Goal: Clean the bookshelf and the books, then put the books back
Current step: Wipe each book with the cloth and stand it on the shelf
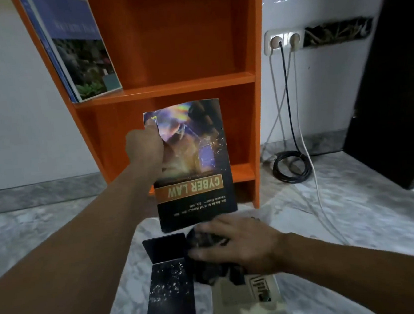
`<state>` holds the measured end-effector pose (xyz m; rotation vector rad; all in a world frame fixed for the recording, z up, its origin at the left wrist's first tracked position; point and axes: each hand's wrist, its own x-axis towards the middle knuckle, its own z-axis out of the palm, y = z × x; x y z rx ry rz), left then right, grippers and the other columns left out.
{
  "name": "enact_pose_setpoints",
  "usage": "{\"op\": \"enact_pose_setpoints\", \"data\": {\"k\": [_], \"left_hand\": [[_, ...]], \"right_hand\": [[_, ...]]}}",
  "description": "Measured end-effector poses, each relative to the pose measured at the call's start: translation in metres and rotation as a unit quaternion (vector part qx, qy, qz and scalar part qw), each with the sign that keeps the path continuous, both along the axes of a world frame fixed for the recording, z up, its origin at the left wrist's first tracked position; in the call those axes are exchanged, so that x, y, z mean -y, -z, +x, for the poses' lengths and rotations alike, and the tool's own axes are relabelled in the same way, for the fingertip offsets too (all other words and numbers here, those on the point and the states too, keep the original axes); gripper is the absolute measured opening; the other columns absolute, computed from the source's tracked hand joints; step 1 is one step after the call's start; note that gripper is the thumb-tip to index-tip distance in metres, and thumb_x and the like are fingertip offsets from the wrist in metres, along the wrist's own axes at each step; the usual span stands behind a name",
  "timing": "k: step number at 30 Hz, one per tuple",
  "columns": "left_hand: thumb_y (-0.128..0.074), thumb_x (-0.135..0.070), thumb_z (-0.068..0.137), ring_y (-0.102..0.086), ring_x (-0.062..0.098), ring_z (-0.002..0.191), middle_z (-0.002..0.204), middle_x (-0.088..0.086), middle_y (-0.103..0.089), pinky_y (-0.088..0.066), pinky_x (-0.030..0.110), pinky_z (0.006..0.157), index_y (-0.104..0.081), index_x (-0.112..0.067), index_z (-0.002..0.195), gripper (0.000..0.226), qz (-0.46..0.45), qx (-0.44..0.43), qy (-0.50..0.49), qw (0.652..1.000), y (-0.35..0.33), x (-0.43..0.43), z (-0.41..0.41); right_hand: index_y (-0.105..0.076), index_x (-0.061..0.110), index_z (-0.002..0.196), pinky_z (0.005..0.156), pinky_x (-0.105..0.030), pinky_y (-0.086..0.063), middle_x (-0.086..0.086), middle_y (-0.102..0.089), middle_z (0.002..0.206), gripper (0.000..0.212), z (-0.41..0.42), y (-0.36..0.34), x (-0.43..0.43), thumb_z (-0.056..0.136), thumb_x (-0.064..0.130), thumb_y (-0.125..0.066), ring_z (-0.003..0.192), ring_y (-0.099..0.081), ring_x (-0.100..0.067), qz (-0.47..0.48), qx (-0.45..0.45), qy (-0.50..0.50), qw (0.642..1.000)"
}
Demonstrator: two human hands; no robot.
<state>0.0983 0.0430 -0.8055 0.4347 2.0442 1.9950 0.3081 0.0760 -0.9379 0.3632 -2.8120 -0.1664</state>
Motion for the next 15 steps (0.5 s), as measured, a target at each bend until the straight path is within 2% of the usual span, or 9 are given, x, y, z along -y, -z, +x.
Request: {"op": "enact_pose_setpoints", "data": {"k": [2, 3, 5, 7, 8, 10, 12, 14, 15], "left_hand": [[-0.047, -0.045, 0.098, -0.064, 0.034, 0.102, 0.115, 0.015, -0.067, -0.053, 0.041, 0.092, -0.062, -0.003, 0.116, 0.048, -0.048, -0.049, -0.028, 0.997, 0.001, 0.003, -0.004], [-0.044, -0.041, 0.101, -0.06, 0.036, 0.111, 0.123, 0.015, -0.064, -0.051, 0.032, 0.092, -0.059, 0.0, 0.123, 0.049, -0.064, -0.065, -0.027, 0.995, 0.003, 0.003, -0.007], [-0.043, -0.033, 0.103, -0.055, 0.033, 0.12, 0.127, 0.009, -0.058, -0.049, 0.019, 0.082, -0.054, 0.004, 0.13, 0.047, -0.06, -0.055, 0.012, 0.997, 0.005, 0.003, -0.006], [-0.049, -0.036, 0.098, -0.06, 0.034, 0.114, 0.127, 0.013, -0.062, -0.052, 0.028, 0.09, -0.059, -0.001, 0.126, 0.046, -0.046, -0.042, 0.055, 0.997, 0.005, 0.003, -0.007], [-0.053, -0.042, 0.09, -0.064, 0.035, 0.107, 0.121, 0.014, -0.067, -0.054, 0.039, 0.092, -0.064, -0.005, 0.12, 0.049, -0.035, -0.026, 0.055, 0.998, 0.008, 0.001, -0.009], [-0.056, -0.052, 0.076, -0.07, 0.035, 0.09, 0.103, 0.014, -0.072, -0.058, 0.052, 0.083, -0.068, -0.01, 0.107, 0.054, 0.017, 0.013, 0.029, 0.999, 0.02, -0.011, -0.034], [-0.056, -0.051, 0.079, -0.071, 0.033, 0.084, 0.098, 0.011, -0.073, -0.059, 0.054, 0.075, -0.067, -0.012, 0.107, 0.049, 0.044, 0.048, 0.007, 0.998, 0.018, -0.01, -0.037], [-0.055, -0.049, 0.087, -0.071, 0.03, 0.085, 0.102, 0.008, -0.072, -0.06, 0.05, 0.075, -0.065, -0.013, 0.115, 0.046, 0.062, 0.049, -0.019, 0.997, 0.011, -0.002, -0.031], [-0.054, -0.048, 0.09, -0.07, 0.029, 0.088, 0.104, 0.007, -0.071, -0.06, 0.048, 0.078, -0.063, -0.013, 0.117, 0.045, 0.054, 0.046, -0.035, 0.997, 0.012, -0.001, -0.033]], "right_hand": [[-0.059, 0.046, 0.11, 0.089, -0.045, -0.055, 0.016, -0.061, 0.113, 0.019, -0.005, -0.045, 0.007, 0.093, 0.054, -0.057, 0.103, -0.061, -0.007, -0.041, -0.127, 0.023, 0.991], [-0.061, 0.049, 0.109, 0.091, -0.043, -0.054, 0.017, -0.063, 0.113, 0.019, -0.011, -0.07, 0.006, 0.09, 0.053, -0.061, 0.104, -0.062, -0.008, -0.046, -0.178, 0.049, 0.982], [-0.061, 0.035, 0.127, 0.089, -0.039, -0.054, 0.0, -0.059, 0.128, 0.043, -0.029, -0.106, -0.003, 0.086, 0.045, -0.066, 0.111, -0.058, -0.02, -0.081, -0.318, 0.112, 0.938], [-0.054, 0.025, 0.138, 0.083, -0.042, -0.055, -0.015, -0.049, 0.136, 0.057, -0.05, -0.118, -0.014, 0.084, 0.04, -0.069, 0.113, -0.052, -0.031, -0.063, -0.365, 0.198, 0.907], [-0.053, 0.026, 0.138, 0.084, -0.047, -0.055, -0.016, -0.047, 0.14, 0.06, -0.056, -0.107, -0.018, 0.083, 0.034, -0.073, 0.116, -0.051, -0.035, -0.075, -0.34, 0.243, 0.905], [-0.056, 0.025, 0.135, 0.087, -0.053, -0.053, -0.018, -0.049, 0.141, 0.062, -0.053, -0.057, -0.008, 0.078, 0.021, -0.079, 0.116, -0.052, -0.042, -0.073, -0.233, 0.222, 0.944], [-0.059, 0.027, 0.13, 0.084, -0.052, -0.055, -0.014, -0.056, 0.133, 0.054, -0.03, 0.002, 0.007, 0.08, 0.023, -0.077, 0.11, -0.056, -0.039, -0.007, -0.057, 0.121, 0.991], [-0.062, 0.028, 0.124, 0.078, -0.05, -0.056, -0.01, -0.06, 0.121, 0.04, -0.007, 0.036, 0.017, 0.085, 0.026, -0.071, 0.102, -0.06, -0.035, 0.027, 0.112, 0.039, 0.993], [-0.062, 0.028, 0.124, 0.08, -0.049, -0.054, -0.009, -0.058, 0.12, 0.037, 0.0, 0.04, 0.021, 0.088, 0.026, -0.067, 0.103, -0.059, -0.034, -0.011, 0.152, 0.055, 0.987]]}}
